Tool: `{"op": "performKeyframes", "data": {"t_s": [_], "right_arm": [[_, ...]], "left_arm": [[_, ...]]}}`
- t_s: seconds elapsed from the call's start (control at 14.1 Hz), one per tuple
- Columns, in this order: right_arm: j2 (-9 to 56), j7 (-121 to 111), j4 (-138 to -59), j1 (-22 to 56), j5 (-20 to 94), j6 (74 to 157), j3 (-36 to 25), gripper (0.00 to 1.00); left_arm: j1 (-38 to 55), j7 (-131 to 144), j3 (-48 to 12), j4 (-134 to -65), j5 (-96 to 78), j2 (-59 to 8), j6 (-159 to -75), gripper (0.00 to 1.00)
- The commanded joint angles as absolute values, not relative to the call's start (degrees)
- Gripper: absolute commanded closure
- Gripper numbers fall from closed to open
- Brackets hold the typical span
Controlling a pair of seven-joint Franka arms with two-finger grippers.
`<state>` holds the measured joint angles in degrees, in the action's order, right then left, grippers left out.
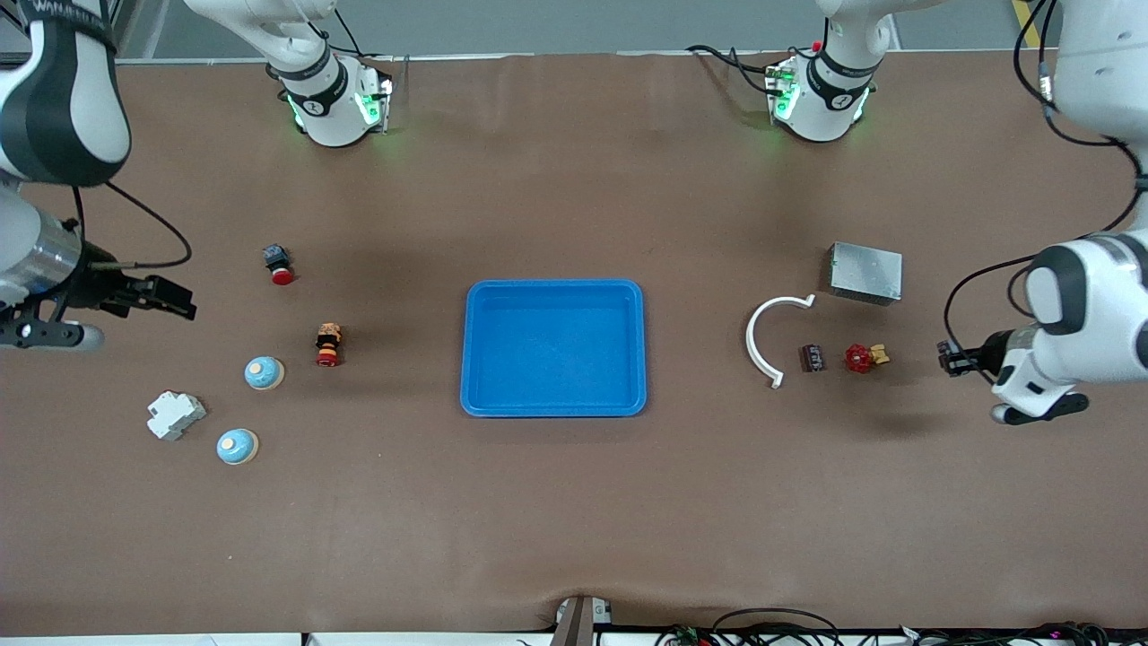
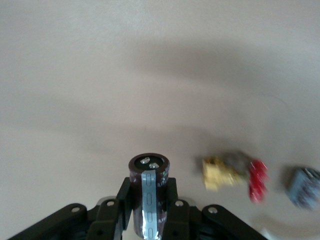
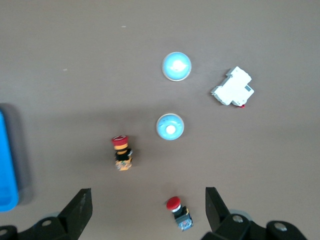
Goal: Place electrolytic capacitor and blue bell in tray
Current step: 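Lift the capacitor with the left gripper while the right gripper reaches the bell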
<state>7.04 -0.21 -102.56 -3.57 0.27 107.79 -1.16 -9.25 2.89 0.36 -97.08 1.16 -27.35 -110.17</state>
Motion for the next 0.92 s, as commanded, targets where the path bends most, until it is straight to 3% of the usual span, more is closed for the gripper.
{"op": "performKeyframes", "data": {"t_s": [0.0,0.28,0.57,0.85], "right_arm": [[10.4,-0.3,-102.0,-5.6,0.1,110.0,-0.7,0.0],[15.7,-0.4,-102.1,-6.8,0.1,113.9,-0.7,0.0],[20.0,-1.4,-102.1,-7.3,0.1,118.0,-0.7,0.0],[27.5,-2.5,-98.6,-6.9,0.4,126.2,-0.5,0.0]], "left_arm": [[-8.1,8.0,-1.7,-91.5,1.8,-23.0,-98.7,1.0],[-8.0,27.7,-13.6,-84.4,1.8,-21.2,-88.2,1.0],[-6.0,53.2,-28.4,-83.8,1.2,-23.1,-88.3,1.0],[4.5,68.0,-29.8,-83.7,1.4,-27.8,-96.9,1.0]]}}
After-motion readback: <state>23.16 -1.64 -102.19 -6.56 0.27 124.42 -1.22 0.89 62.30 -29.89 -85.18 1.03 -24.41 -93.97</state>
